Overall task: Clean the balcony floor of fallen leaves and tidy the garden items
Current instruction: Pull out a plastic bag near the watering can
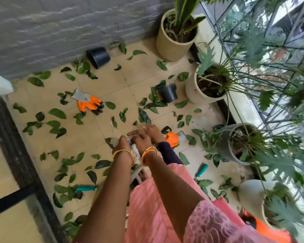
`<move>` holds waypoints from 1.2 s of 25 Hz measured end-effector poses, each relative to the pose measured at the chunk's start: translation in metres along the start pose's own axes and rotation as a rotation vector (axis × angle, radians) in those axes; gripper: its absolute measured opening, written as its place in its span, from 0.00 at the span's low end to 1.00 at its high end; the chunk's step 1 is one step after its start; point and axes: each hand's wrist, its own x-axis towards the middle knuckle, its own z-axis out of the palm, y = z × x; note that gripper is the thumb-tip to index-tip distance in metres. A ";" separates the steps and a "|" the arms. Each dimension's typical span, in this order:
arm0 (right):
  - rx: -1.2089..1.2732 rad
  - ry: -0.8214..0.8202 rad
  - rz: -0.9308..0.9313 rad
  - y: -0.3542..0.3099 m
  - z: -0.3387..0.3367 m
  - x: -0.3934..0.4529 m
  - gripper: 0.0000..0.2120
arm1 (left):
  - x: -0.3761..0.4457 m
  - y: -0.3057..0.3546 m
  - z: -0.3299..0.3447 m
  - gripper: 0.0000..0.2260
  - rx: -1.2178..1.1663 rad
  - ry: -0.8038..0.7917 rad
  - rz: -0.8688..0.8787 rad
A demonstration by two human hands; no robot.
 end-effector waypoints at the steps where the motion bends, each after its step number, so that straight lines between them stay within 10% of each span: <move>1: 0.048 -0.004 -0.002 0.004 -0.004 -0.012 0.11 | -0.007 -0.008 0.000 0.24 0.005 -0.021 -0.012; 9: -0.048 -0.306 -0.015 0.041 -0.062 -0.082 0.15 | -0.110 -0.059 -0.015 0.17 0.064 -0.192 0.023; 18: 0.093 -0.009 0.071 0.111 -0.188 -0.170 0.16 | -0.184 -0.184 0.005 0.35 0.118 -0.455 -0.192; 30: 0.917 0.624 0.132 0.237 -0.306 -0.339 0.08 | -0.305 -0.383 0.020 0.20 0.804 -0.490 -0.007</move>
